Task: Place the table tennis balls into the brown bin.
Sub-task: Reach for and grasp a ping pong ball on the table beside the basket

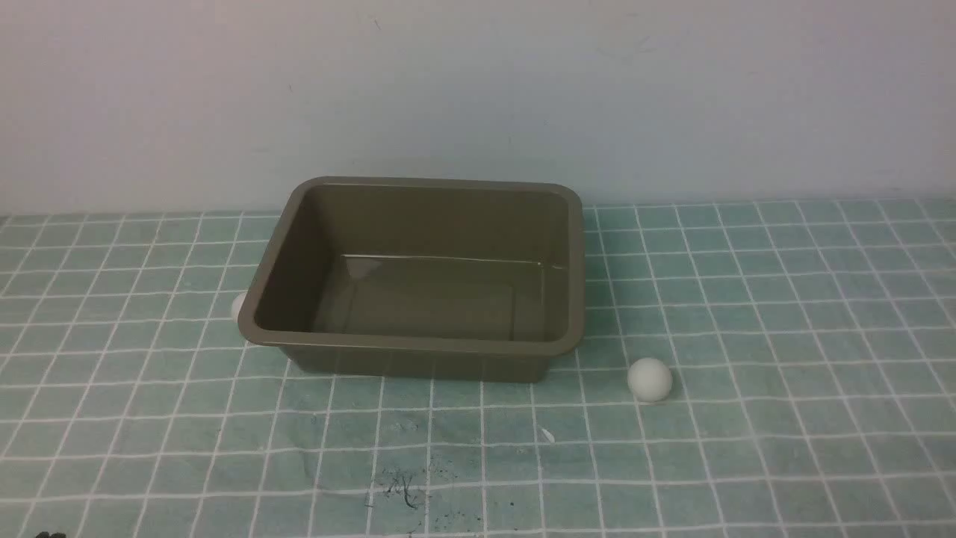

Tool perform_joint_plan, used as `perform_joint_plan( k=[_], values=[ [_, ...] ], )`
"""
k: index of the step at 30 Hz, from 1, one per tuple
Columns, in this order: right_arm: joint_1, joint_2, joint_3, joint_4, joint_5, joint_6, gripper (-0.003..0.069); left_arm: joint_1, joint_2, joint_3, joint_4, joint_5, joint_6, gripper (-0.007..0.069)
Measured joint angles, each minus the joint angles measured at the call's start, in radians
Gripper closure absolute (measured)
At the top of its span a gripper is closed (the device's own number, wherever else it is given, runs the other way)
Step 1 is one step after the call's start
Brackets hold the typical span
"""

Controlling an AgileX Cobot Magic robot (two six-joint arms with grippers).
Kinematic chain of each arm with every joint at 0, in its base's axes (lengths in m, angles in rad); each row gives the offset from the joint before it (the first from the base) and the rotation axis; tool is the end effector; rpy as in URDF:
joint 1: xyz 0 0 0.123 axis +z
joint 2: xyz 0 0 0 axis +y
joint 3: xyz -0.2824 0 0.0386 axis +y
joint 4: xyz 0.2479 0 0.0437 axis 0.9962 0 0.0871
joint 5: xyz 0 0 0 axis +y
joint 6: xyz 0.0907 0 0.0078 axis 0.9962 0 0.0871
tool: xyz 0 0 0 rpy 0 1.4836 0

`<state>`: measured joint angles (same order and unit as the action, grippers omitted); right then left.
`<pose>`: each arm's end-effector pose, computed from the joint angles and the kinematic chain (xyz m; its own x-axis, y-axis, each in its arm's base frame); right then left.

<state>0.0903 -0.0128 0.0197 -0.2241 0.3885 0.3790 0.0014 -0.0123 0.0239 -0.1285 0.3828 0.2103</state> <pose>0.0524 -0.0030 0.1731 -0.2911 0.1440 -0.9458 0.0404 0.9896 0.1382 0.0523 -0.0043 0.1716 -0.2944 0.0904 -0.9514 0.0713 0.9948 0.0724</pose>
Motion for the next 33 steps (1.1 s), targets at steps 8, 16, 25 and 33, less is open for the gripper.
perform_joint_plan(
  k=[8,16,25,33],
  values=[
    [0.0,0.0,0.0,0.0,0.0,0.0,0.0672,0.0,0.0,0.0,0.0,0.0,0.0,0.0629],
    [0.0,0.0,0.0,0.0,0.0,0.0,0.0672,0.0,0.0,0.0,0.0,0.0,0.0,0.0629],
    [0.0,0.0,0.0,0.0,0.0,0.0,0.0672,0.0,0.0,0.0,0.0,-0.003,0.0,0.0629],
    [0.0,0.0,0.0,0.0,0.0,0.0,0.0672,0.0,0.0,0.006,-0.308,-0.211,-0.103,0.0629]
  ],
)
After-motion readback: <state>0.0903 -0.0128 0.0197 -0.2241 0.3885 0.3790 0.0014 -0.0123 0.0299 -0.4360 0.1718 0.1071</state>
